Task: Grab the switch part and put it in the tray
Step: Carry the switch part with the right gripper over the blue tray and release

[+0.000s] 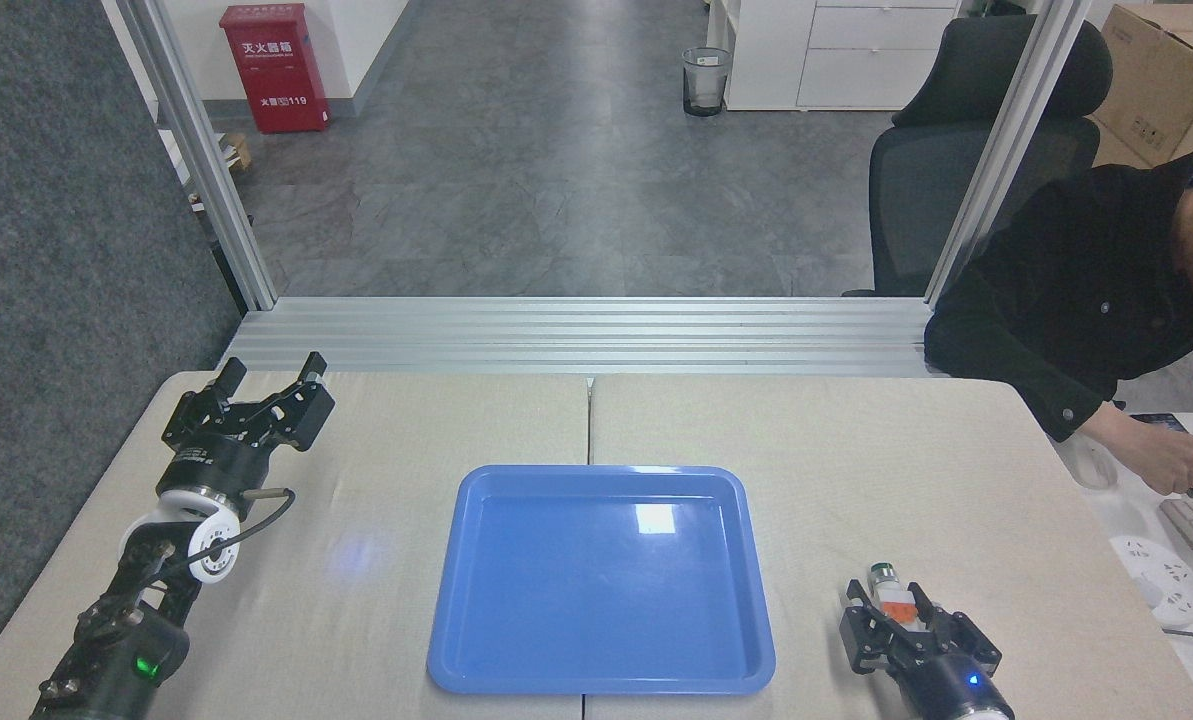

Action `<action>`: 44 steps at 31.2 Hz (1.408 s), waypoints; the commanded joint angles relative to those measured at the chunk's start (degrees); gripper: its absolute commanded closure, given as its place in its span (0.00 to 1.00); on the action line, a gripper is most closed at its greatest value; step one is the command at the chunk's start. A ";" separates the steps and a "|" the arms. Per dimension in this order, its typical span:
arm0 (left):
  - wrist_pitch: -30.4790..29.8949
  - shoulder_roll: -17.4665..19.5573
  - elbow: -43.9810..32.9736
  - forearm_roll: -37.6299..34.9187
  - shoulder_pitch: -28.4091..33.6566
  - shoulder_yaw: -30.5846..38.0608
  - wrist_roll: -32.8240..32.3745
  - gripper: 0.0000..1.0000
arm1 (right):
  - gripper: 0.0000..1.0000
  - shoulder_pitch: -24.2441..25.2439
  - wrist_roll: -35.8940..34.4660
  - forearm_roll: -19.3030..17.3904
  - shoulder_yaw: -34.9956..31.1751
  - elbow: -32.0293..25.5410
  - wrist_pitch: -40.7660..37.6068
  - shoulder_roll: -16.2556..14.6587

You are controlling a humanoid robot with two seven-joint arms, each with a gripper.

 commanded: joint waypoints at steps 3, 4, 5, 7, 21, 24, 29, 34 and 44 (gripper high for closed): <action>0.03 0.00 0.00 0.00 -0.05 0.00 -0.01 0.00 | 0.65 1.44 -0.27 0.70 0.47 1.60 0.26 2.65; 0.03 0.00 0.00 0.00 -0.05 0.00 -0.01 0.00 | 0.75 1.35 -0.45 0.70 0.47 1.60 0.52 2.56; 0.03 0.00 0.00 0.00 0.04 0.00 -0.01 0.00 | 0.87 1.09 -0.80 0.61 0.29 1.60 1.31 2.82; 0.03 0.00 0.00 0.00 -0.05 0.00 -0.01 0.00 | 1.00 0.30 -1.76 0.17 -0.15 1.60 3.94 3.09; 0.03 0.00 0.00 0.00 -0.05 0.00 -0.01 0.00 | 1.00 -18.50 -1.86 -0.27 6.06 -2.53 9.84 3.09; 0.03 0.00 0.00 0.00 0.04 0.00 -0.01 0.00 | 1.00 -19.48 0.69 0.00 17.04 -2.53 9.84 3.27; 0.03 0.00 0.00 0.00 -0.05 0.00 -0.01 0.00 | 1.00 -18.69 5.69 1.05 26.21 -2.18 6.34 6.06; 0.03 0.00 0.00 0.00 -0.05 0.00 -0.01 0.00 | 1.00 -13.34 9.21 7.19 27.45 -0.69 1.50 10.03; 0.03 0.00 0.00 0.00 0.04 0.00 -0.01 0.00 | 0.63 -8.85 12.82 9.05 26.14 0.90 1.49 9.42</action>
